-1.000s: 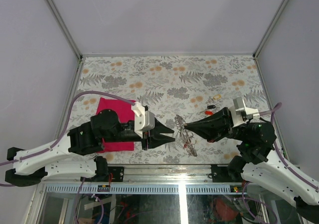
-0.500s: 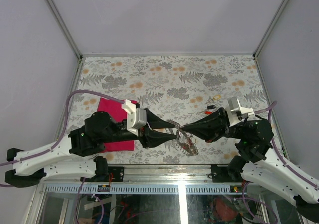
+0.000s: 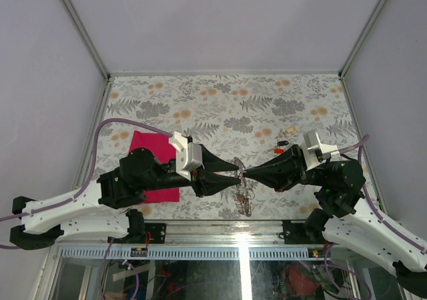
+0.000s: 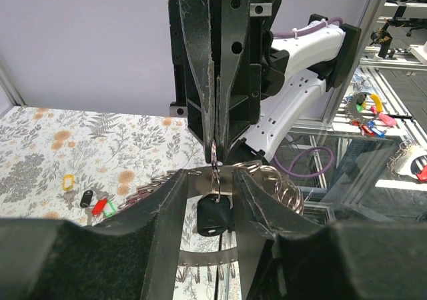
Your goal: Put the keys on the keyring
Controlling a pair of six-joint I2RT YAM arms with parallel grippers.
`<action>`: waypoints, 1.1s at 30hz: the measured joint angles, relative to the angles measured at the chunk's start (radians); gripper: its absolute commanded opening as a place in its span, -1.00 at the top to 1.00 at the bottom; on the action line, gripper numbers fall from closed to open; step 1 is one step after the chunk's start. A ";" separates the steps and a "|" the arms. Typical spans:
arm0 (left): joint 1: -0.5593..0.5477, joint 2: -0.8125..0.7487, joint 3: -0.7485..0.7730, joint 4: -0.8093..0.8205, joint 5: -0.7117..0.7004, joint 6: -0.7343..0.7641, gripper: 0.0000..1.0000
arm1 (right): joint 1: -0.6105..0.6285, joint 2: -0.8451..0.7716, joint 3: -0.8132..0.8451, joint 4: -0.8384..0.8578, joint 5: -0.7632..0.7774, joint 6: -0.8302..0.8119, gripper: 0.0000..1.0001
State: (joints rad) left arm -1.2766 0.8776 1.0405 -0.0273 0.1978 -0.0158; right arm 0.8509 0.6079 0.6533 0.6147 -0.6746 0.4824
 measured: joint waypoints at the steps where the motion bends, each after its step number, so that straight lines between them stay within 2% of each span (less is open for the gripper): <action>1: 0.000 0.002 0.000 0.003 0.000 0.000 0.35 | 0.000 0.001 0.000 0.000 0.000 0.000 1.00; 7: 0.000 0.014 0.000 0.016 0.000 0.000 0.42 | 0.000 0.004 0.000 0.000 -0.001 0.000 1.00; 12: 0.000 0.023 0.000 0.017 -0.002 0.000 0.67 | 0.000 0.004 0.000 0.000 -0.001 0.000 1.00; 16: 0.000 0.027 0.000 0.018 -0.003 -0.006 0.97 | 0.000 0.004 0.000 -0.002 0.000 -0.003 1.00; 22: 0.000 0.027 0.000 0.018 0.002 -0.013 1.00 | 0.000 0.003 0.000 -0.006 0.000 -0.019 1.00; 24: 0.000 0.029 0.002 0.012 0.006 -0.013 1.00 | 0.000 -0.002 0.004 -0.027 -0.001 -0.032 0.90; 29: 0.000 0.064 0.072 -0.084 0.028 0.003 1.00 | 0.000 -0.027 0.045 -0.143 0.002 -0.092 0.47; 33: 0.000 0.107 0.158 -0.227 0.031 0.039 1.00 | 0.000 -0.050 0.105 -0.267 0.005 -0.163 0.28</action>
State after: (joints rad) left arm -1.2766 0.9844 1.1988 -0.2539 0.2283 0.0227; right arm 0.8505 0.5579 0.7582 0.3477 -0.6693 0.3199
